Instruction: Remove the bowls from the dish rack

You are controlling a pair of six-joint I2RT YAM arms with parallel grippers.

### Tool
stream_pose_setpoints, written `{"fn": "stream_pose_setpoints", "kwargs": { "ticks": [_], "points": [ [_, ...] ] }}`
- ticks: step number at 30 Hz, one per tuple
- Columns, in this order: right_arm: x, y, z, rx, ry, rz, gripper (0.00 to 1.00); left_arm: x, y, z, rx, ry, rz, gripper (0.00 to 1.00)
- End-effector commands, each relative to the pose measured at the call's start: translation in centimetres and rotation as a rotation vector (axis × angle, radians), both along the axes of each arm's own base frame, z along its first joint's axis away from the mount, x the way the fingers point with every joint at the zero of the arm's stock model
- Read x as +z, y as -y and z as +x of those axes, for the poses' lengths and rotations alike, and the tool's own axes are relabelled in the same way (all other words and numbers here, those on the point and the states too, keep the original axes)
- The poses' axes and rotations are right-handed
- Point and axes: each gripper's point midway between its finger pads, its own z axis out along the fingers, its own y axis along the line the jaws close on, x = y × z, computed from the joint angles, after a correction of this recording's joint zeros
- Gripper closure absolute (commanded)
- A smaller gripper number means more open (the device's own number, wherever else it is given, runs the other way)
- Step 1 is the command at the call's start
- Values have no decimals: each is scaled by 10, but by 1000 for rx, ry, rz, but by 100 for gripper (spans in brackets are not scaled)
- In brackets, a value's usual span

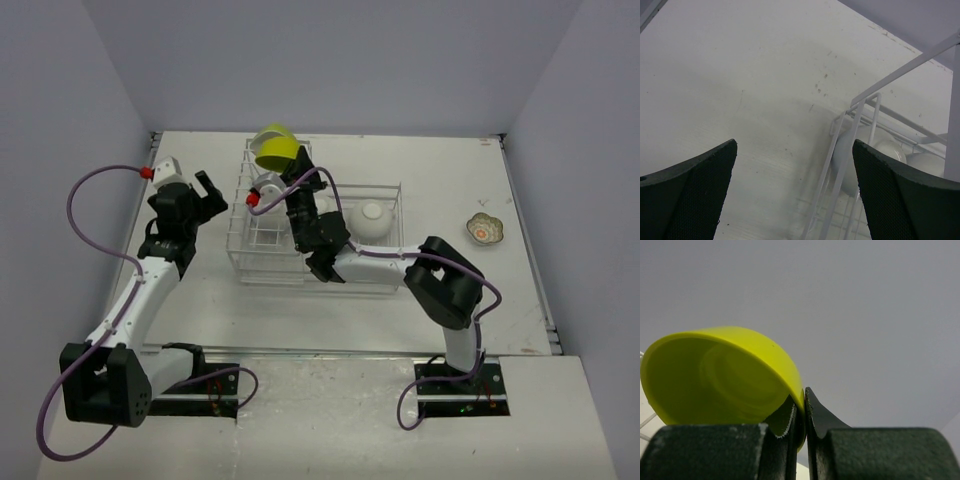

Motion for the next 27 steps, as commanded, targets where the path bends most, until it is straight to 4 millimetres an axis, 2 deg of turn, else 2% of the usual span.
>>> {"fn": "stream_pose_setpoints", "kwargs": {
  "ticks": [1,11,18,27],
  "points": [
    [-11,2,-9,-15,-40,-24,100,9,-2,5,4,28,3,4],
    [17,11,-16,10,-41,-5,100,8,-1,9,4,6,-7,4],
    [37,6,-16,22,-23,-1,100,7,0,8,3,-4,-8,4],
    [68,6,-18,42,-12,16,100,21,-16,5,84,-18,32,2]
  ]
}}
